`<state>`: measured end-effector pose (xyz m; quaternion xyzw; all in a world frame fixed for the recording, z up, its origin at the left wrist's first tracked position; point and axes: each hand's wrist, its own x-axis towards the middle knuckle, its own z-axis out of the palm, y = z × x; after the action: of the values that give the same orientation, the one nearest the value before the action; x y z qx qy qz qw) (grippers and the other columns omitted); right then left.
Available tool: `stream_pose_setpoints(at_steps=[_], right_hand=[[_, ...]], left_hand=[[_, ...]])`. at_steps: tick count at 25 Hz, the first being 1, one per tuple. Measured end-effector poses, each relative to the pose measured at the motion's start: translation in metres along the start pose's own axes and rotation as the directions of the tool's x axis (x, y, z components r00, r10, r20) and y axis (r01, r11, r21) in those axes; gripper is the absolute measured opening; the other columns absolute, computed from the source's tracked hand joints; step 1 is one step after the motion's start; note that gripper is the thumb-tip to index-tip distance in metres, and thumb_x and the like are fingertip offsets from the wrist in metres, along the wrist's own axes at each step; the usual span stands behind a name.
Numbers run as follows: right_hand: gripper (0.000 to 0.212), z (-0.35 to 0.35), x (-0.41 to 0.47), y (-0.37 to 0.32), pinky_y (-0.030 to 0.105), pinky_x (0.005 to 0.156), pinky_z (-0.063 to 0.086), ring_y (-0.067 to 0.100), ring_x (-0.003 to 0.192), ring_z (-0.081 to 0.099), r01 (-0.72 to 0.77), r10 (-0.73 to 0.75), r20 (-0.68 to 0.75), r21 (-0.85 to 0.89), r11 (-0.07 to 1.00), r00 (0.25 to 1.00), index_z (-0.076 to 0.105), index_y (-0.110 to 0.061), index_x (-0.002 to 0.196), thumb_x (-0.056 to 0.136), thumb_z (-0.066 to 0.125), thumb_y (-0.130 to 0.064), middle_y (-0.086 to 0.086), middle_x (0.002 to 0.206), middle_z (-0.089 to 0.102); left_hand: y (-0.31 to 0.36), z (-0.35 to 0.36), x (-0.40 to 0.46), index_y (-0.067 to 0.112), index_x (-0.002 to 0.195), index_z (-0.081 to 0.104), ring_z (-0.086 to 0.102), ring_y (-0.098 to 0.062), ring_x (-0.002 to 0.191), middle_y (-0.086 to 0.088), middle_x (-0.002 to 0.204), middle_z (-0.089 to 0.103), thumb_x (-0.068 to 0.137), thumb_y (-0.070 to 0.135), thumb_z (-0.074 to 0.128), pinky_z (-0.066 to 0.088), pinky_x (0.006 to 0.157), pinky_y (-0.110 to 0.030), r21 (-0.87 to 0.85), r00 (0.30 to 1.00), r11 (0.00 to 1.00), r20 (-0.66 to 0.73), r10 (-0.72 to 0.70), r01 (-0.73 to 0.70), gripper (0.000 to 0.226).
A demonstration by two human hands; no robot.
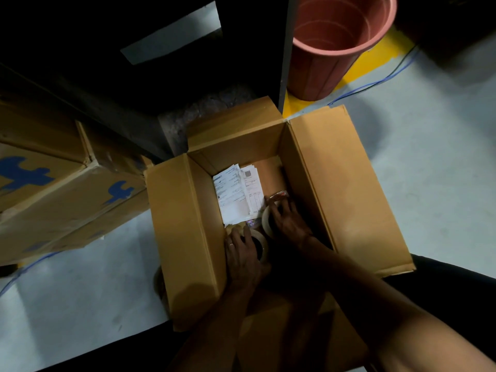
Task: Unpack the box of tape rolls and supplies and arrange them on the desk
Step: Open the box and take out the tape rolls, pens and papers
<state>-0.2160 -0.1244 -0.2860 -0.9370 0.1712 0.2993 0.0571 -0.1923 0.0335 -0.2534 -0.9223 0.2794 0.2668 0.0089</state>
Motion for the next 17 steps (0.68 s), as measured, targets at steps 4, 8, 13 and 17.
stream_pose_setpoints(at_steps=[4, 8, 13, 17], right_hand=[[0.055, 0.007, -0.003, 0.006, 0.051, 0.068, 0.058, 0.055, 0.088, 0.063, 0.043, -0.037, -0.055, 0.121, 0.992, 0.998, 0.058, -0.009, 0.13, 0.082, 0.032, -0.02, 0.038, 0.109, 0.063], [0.057, 0.002, -0.006, 0.002, 0.047, 0.072, 0.056, 0.045, 0.1, 0.048, 0.037, -0.045, -0.076, -0.104, 0.994, 0.996, 0.068, -0.005, 0.122, 0.087, 0.022, -0.005, 0.027, 0.109, 0.068], [0.058, -0.061, -0.029, 0.002, 0.046, 0.096, 0.043, 0.045, 0.122, 0.045, -0.003, -0.006, -0.133, -0.065, 0.998, 0.991, 0.027, -0.003, 0.151, 0.096, 0.015, -0.014, 0.028, 0.14, 0.04], [0.082, -0.136, -0.047, 0.014, 0.045, 0.104, 0.034, 0.042, 0.128, 0.033, 0.017, -0.03, -0.211, -0.06, 0.998, 0.977, 0.008, -0.005, 0.153, 0.092, 0.054, -0.034, 0.026, 0.144, 0.025]], left_hand=[[-0.003, 0.005, 0.006, 0.01, 0.156, 0.009, 0.026, -0.042, 0.143, -0.025, 0.156, 0.018, 0.062, 0.064, 0.08, 0.029, 0.118, -0.046, 0.079, 0.998, 0.996, 0.052, -0.036, 0.032, 0.129], [-0.004, 0.005, 0.007, 0.008, 0.151, 0.025, 0.046, -0.039, 0.13, -0.024, 0.144, 0.04, 0.053, 0.057, 0.089, 0.042, 0.107, -0.044, 0.188, 1.0, 0.982, -0.024, -0.013, 0.017, 0.127], [0.007, -0.031, -0.003, 0.012, 0.154, 0.011, 0.031, -0.037, 0.135, -0.019, 0.148, 0.028, 0.067, 0.055, 0.079, 0.032, 0.114, -0.044, 0.104, 1.0, 0.994, 0.02, 0.019, -0.021, 0.118], [0.008, -0.082, -0.009, 0.013, 0.149, 0.015, 0.034, -0.031, 0.127, -0.009, 0.138, 0.028, 0.054, 0.054, 0.083, 0.034, 0.109, -0.038, -0.099, 0.999, 0.995, -0.036, 0.004, -0.008, 0.124]])
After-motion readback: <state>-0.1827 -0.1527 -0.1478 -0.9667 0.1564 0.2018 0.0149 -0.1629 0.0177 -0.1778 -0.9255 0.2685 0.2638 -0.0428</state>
